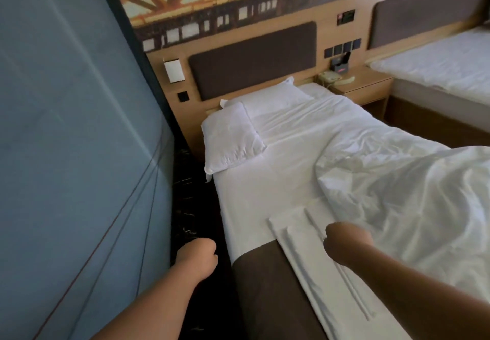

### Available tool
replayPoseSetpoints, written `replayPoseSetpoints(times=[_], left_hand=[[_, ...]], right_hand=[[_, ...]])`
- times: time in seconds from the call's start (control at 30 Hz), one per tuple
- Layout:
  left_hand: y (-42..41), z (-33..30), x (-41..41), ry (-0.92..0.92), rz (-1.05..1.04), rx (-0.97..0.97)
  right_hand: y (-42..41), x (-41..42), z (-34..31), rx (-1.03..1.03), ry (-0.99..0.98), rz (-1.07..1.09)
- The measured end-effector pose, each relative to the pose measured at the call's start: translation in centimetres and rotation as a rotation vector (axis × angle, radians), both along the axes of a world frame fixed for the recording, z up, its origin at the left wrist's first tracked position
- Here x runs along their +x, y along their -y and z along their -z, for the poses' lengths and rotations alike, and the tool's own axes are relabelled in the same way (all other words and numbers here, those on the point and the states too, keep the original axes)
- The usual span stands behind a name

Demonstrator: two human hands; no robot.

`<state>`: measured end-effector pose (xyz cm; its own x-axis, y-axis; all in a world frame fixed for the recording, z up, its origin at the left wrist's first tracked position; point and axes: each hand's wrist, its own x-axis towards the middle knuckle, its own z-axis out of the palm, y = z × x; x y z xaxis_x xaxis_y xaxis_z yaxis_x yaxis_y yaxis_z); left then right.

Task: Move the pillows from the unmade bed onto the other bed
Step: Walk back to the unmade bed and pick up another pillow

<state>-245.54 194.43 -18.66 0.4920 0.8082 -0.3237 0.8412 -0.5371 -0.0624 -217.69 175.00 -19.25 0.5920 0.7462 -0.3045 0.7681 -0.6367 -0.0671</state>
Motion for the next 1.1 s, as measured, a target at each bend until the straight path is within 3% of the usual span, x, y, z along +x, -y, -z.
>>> replayPoseSetpoints(times=[0.33, 0.6, 0.8, 0.97, 1.1], left_hand=[[-3.0, 1.3, 10.7, -0.038, 0.219, -0.077], [-10.5, 7.0, 18.7, 0.245, 0.293, -0.112], [-15.4, 11.4, 22.5, 0.151, 0.518, -0.209], [-16.0, 12.8, 23.8, 0.095, 0.612, -0.271], [-16.3, 12.3, 24.2, 0.088, 0.64, -0.26]], right_hand=[[2.9, 5.3, 1.4, 0.036, -0.006, 0.31], [-2.7, 4.9, 4.4, -0.115, 0.012, 0.438], [-8.4, 4.0, 6.1, -0.217, -0.034, 0.598], [-10.6, 2.0, 5.8, -0.338, -0.026, 0.552], [-10.1, 1.4, 5.5, -0.208, -0.067, 0.733]])
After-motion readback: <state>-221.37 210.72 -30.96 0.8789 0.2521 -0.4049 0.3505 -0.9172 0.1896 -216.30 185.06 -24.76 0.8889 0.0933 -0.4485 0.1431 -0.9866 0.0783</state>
